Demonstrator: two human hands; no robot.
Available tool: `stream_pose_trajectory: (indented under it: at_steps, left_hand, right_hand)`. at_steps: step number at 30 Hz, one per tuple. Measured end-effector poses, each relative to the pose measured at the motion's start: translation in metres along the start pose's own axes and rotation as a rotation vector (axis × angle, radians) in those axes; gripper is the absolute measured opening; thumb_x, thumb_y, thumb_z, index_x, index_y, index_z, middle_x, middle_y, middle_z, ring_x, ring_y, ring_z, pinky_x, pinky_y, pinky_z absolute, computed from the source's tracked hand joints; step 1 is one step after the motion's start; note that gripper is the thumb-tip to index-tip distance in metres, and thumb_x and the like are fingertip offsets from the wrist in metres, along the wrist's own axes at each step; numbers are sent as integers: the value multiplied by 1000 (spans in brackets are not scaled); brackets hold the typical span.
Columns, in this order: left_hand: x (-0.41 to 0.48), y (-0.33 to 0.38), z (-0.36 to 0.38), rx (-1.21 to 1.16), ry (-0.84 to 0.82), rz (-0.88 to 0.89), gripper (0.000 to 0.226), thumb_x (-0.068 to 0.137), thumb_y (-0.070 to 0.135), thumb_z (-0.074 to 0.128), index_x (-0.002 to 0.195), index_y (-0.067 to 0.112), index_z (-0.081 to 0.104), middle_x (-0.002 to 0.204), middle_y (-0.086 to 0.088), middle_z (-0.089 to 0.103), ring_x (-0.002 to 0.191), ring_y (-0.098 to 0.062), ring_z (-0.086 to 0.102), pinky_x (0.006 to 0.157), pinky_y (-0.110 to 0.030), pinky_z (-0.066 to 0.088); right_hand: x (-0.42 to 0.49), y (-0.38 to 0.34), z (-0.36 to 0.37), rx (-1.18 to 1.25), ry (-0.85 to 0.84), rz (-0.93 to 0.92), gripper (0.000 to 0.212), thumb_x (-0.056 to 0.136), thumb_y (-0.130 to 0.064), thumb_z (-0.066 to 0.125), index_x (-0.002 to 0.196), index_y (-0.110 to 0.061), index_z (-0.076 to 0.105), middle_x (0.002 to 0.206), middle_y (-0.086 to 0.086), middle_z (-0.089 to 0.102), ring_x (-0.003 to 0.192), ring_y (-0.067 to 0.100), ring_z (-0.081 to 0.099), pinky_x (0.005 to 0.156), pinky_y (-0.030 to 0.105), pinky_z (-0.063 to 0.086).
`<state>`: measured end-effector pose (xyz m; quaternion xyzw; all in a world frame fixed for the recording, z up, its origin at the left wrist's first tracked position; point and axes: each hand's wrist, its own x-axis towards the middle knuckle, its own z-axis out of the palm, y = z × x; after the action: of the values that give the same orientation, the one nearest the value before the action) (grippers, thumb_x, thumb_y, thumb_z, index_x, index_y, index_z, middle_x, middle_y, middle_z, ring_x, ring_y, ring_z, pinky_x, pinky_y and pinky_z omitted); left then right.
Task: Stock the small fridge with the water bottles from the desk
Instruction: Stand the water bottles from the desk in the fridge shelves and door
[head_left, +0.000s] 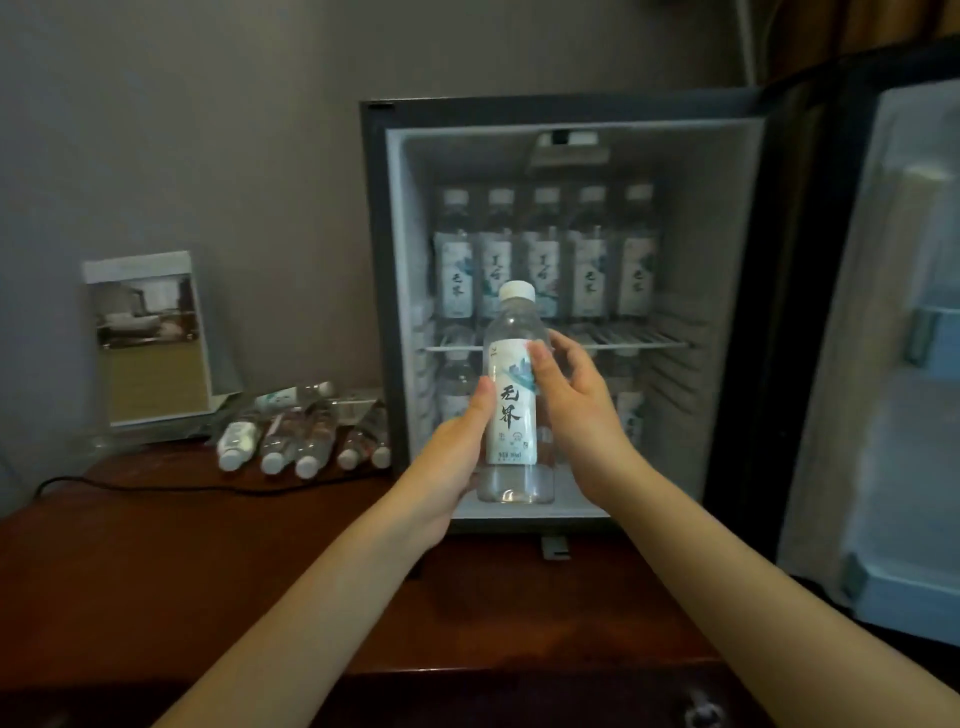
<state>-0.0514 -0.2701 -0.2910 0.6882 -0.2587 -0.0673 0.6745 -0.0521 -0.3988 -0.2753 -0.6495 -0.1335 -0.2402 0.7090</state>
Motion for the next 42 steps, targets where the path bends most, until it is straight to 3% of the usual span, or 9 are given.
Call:
stream_pose_trajectory:
  at_steps: [10, 14, 17, 23, 25, 28, 34, 37, 42]
  left_hand:
    - [21, 27, 139, -44, -215, 258, 67, 69, 70, 43, 112, 21, 60, 105, -3, 71, 99, -22, 66, 87, -38, 53]
    - [22, 48, 192, -145, -335, 363, 47, 80, 50, 44, 109, 16, 60, 94, 1, 73, 85, -11, 68, 68, -20, 53]
    - [20, 65, 231, -147, -385, 423, 56, 77, 51, 46, 110, 8, 61, 102, -12, 70, 88, -18, 67, 73, -27, 55]
    - [21, 97, 293, -94, -468, 557, 23, 92, 42, 48, 89, 22, 59, 65, 20, 65, 63, 7, 60, 61, -13, 45]
    - [22, 109, 308, -11, -455, 587, 31, 85, 54, 46, 81, 26, 58, 62, 21, 62, 62, 6, 57, 65, -20, 43]
    - [23, 129, 331, 66, -545, 635, 26, 95, 45, 41, 79, 31, 55, 63, 30, 62, 63, 13, 58, 56, -8, 43]
    - [49, 186, 363, 268, -495, 721, 28, 88, 48, 54, 106, 27, 54, 93, 13, 62, 79, 4, 58, 60, -13, 46]
    - [63, 222, 374, 359, -273, 881, 64, 83, 43, 64, 136, 19, 37, 117, 4, 55, 101, -11, 56, 78, -24, 47]
    - [82, 260, 381, 615, -168, 1188, 63, 89, 32, 59, 143, 19, 29, 143, -8, 39, 126, -23, 44, 102, -41, 40]
  right_hand:
    - [-40, -82, -129, -199, 141, -149, 27, 93, -32, 50, 119, -22, 52, 81, -9, 71, 72, 4, 68, 59, 17, 52]
    - [-64, -124, -169, -258, 180, -193, 17, 93, -30, 50, 109, -26, 54, 78, -4, 72, 70, 11, 69, 58, 24, 55]
    - [-85, -155, -197, -328, 204, -226, 19, 94, -31, 47, 110, -24, 55, 80, -4, 72, 73, 13, 70, 62, 27, 56]
    - [-132, -209, -265, -556, 93, -135, 67, 84, -27, 62, 143, -34, 32, 120, -1, 65, 107, 15, 64, 87, 31, 54]
    - [-145, -223, -280, -638, 61, -101, 89, 73, -24, 70, 145, -43, 21, 120, -4, 64, 106, 15, 64, 85, 28, 53]
    - [-150, -240, -293, -698, 85, -183, 94, 69, -23, 78, 139, -49, 20, 111, -14, 67, 100, 11, 66, 73, 18, 53]
    - [-135, -266, -321, -759, 311, -376, 103, 74, -2, 73, 149, -33, 9, 123, 0, 60, 103, 14, 65, 73, 22, 55]
    - [-120, -269, -336, -813, 438, -405, 106, 77, 2, 70, 148, -36, 2, 141, 6, 42, 114, 16, 56, 82, 31, 56]
    - [-101, -261, -359, -747, 518, -372, 107, 79, 8, 65, 147, -34, -6, 148, 6, 33, 128, 25, 46, 100, 51, 44]
